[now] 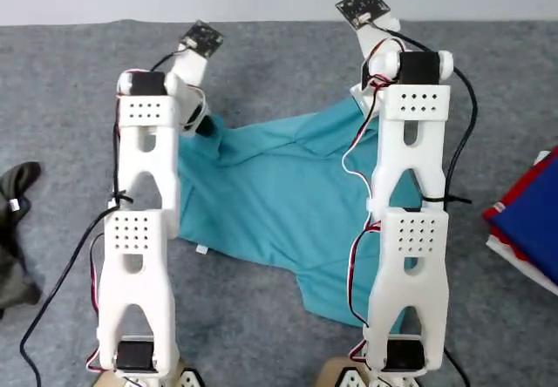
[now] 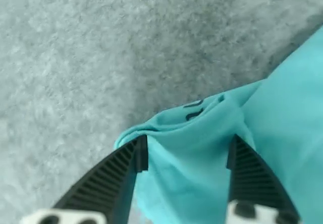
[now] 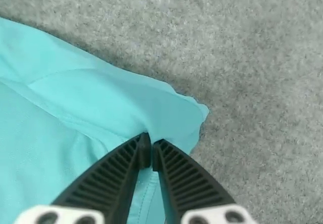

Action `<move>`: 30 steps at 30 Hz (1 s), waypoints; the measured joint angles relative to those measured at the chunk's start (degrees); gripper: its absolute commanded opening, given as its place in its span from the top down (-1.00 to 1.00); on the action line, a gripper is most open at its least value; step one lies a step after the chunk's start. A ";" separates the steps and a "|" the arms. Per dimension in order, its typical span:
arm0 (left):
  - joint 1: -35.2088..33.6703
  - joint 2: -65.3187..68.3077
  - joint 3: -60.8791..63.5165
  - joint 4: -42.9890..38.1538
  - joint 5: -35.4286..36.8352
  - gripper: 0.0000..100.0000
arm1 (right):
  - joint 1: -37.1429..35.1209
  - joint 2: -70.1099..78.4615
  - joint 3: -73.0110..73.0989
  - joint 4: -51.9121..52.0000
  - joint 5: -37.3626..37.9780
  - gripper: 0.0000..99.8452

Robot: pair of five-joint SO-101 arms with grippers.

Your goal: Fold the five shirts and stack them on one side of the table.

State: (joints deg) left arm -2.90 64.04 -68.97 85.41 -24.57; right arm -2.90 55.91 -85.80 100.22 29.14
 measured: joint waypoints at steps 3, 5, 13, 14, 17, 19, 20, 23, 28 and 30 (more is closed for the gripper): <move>0.18 1.67 0.00 -2.02 -0.35 0.53 | 0.09 0.00 0.00 0.00 0.00 0.98; 0.26 2.73 0.00 -2.20 -2.64 0.65 | 0.09 0.00 0.00 0.00 0.00 0.98; 0.26 3.25 0.00 -1.49 -7.12 0.99 | 0.00 0.00 0.00 0.09 0.00 0.98; 0.26 3.25 -0.35 -0.79 -7.12 0.99 | 0.00 0.00 0.00 0.09 0.00 0.98; 0.26 3.25 -4.57 2.99 -7.12 0.99 | 0.00 0.00 0.00 0.09 0.00 0.98; 0.26 3.25 -9.76 6.33 -7.12 0.99 | 0.00 0.00 0.00 0.18 0.00 0.98; 0.35 3.25 -12.48 8.18 -7.12 0.99 | 0.00 -0.09 0.00 0.18 0.00 0.98; 1.49 3.25 -20.57 12.92 -7.21 0.99 | 0.00 -1.14 0.00 0.18 0.00 0.98; 1.58 3.25 -24.18 13.71 -7.38 0.99 | 1.85 -5.10 0.00 0.18 0.00 0.98; 1.58 3.25 -24.26 13.71 -7.38 0.99 | 3.52 -6.51 0.44 0.18 0.00 0.98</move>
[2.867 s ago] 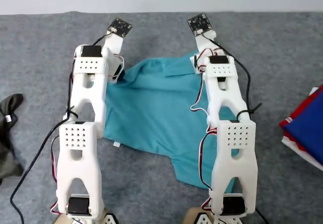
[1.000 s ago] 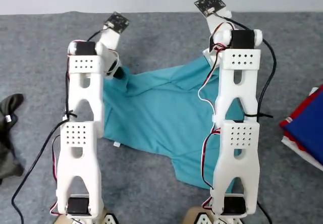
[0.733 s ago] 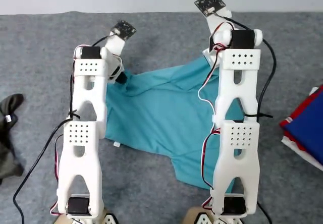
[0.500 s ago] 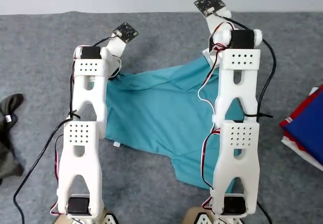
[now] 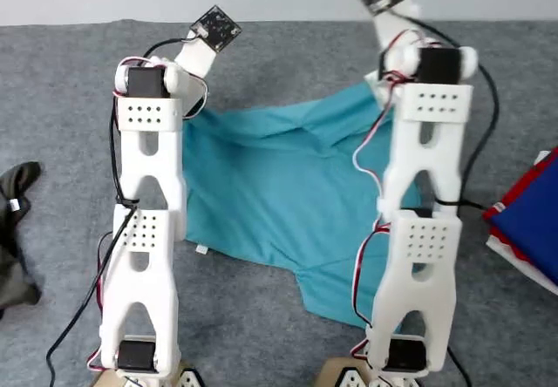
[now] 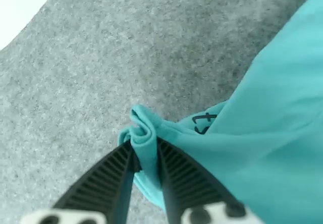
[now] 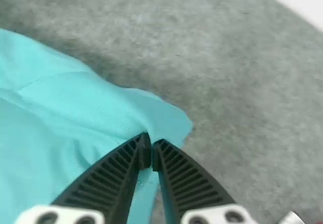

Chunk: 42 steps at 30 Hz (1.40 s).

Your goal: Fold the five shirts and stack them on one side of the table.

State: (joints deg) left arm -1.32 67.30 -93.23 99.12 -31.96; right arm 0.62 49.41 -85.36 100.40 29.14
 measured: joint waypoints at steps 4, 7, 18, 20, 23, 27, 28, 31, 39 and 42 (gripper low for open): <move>0.53 0.26 0.00 -0.53 0.00 0.99 | 3.25 -2.99 0.97 0.00 0.00 0.98; 0.53 2.29 -0.09 -3.78 0.00 0.99 | 4.40 -4.75 0.97 0.00 0.00 0.98; 2.46 10.46 -0.09 -17.93 0.00 0.99 | 8.70 -8.35 0.97 -0.35 1.41 0.98; 2.90 11.08 -0.09 -19.87 0.00 0.99 | 8.88 -8.35 0.97 -0.35 1.76 0.98; 3.25 11.08 -0.09 -20.92 0.00 0.99 | 8.97 -8.35 1.14 -0.35 1.85 0.98; 3.34 11.08 -0.09 -20.92 0.00 0.99 | 8.18 -8.26 5.45 -0.18 1.85 0.97; 3.34 11.08 -0.09 -20.40 0.00 0.99 | 7.47 -7.91 6.77 0.00 1.85 0.97; 3.34 11.08 -0.09 -18.20 0.00 0.99 | 5.36 -5.19 10.73 0.00 -1.14 0.84; 2.81 11.08 -0.09 -13.19 0.00 0.99 | 2.73 -1.76 20.66 0.00 -14.51 0.56; 2.81 11.08 -0.09 -12.75 0.00 0.99 | 1.23 -1.76 23.38 0.00 -15.91 0.56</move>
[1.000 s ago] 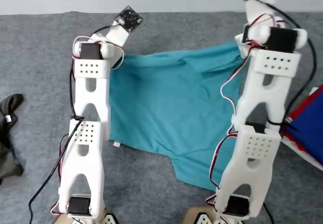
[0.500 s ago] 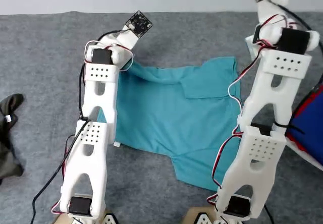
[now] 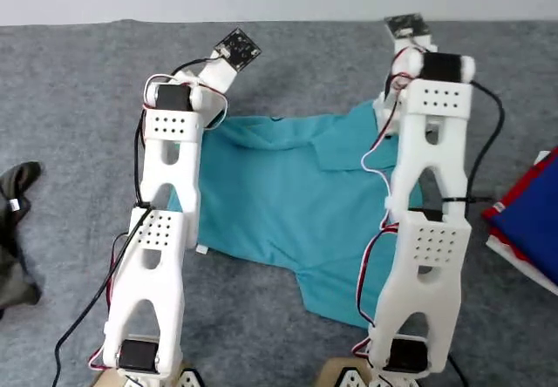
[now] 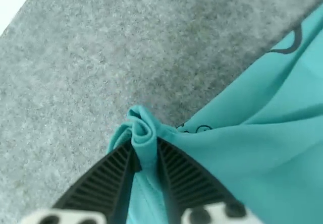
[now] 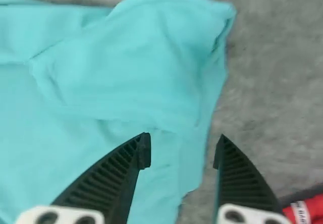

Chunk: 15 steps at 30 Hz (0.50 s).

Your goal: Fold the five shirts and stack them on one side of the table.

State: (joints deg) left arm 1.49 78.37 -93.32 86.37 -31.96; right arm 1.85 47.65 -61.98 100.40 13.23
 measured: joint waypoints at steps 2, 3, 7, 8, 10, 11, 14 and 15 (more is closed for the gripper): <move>-0.09 0.00 0.00 0.00 0.00 0.99 | -1.32 0.00 2.02 0.00 -0.35 0.56; -0.18 0.00 0.00 0.00 0.00 0.99 | -2.02 0.00 2.99 0.00 -0.44 0.56; -0.35 0.00 0.00 0.00 0.00 0.99 | -3.52 0.00 5.63 -0.26 -0.53 0.56; -0.35 0.35 0.00 0.00 0.00 0.99 | -3.52 0.00 6.07 -0.35 -0.53 0.56; -0.35 1.58 0.00 0.00 0.00 0.99 | -3.43 0.79 6.68 -0.70 -0.53 0.56; -0.35 2.37 0.00 0.00 0.00 0.99 | -3.43 1.49 6.86 -1.05 -0.53 0.56; -0.35 3.69 0.00 0.00 0.00 0.99 | -3.43 3.69 6.95 -1.67 -0.53 0.56; -0.35 3.87 0.00 0.09 0.00 0.99 | -3.43 4.40 7.03 -1.93 -0.53 0.56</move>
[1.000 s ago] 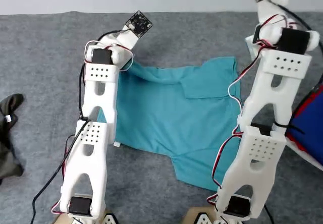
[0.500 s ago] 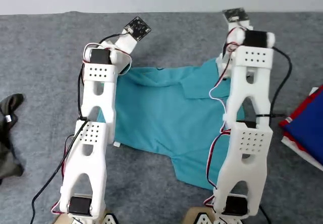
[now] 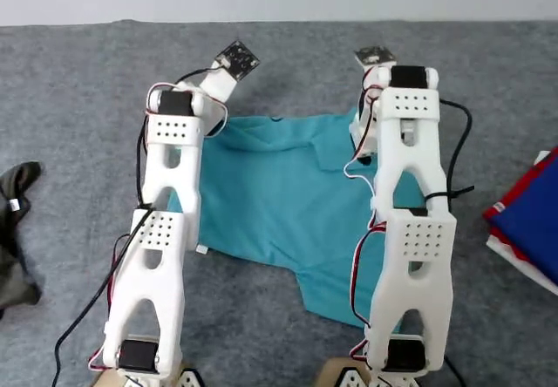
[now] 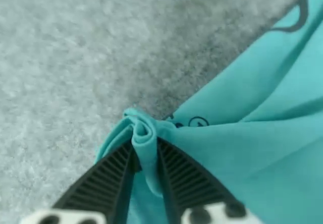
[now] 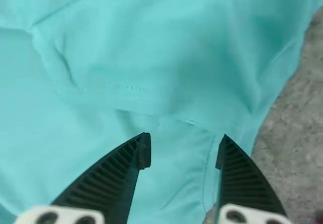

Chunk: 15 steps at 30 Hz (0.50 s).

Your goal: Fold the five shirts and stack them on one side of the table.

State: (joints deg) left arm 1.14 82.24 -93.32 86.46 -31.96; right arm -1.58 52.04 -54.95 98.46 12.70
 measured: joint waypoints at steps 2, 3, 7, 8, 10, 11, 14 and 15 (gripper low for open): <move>0.00 0.00 0.00 0.09 0.00 0.99 | 0.18 0.88 0.00 -0.97 0.00 0.56; 0.00 0.00 0.00 0.09 0.00 0.99 | 0.44 1.14 0.00 -1.67 0.00 0.56; 0.00 0.09 0.00 0.09 0.00 0.99 | 1.93 1.41 0.00 -4.84 0.00 0.56; 0.00 0.18 0.00 0.09 0.00 0.99 | 2.20 1.41 0.00 -5.45 0.00 0.56; 0.00 0.18 0.00 0.09 0.00 0.99 | 2.55 1.41 0.00 -6.07 0.00 0.56; 0.00 0.18 0.00 0.09 0.00 0.99 | 2.55 1.41 0.00 -6.15 0.00 0.56; 0.00 0.18 0.00 0.09 0.00 0.99 | 2.73 1.49 0.00 -6.15 0.00 0.56; 0.00 0.18 0.00 0.09 0.00 0.99 | 2.73 2.11 0.00 -6.15 0.00 0.56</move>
State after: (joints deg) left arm 1.14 82.42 -93.32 86.55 -31.96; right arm 1.14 54.15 -54.95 92.31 12.70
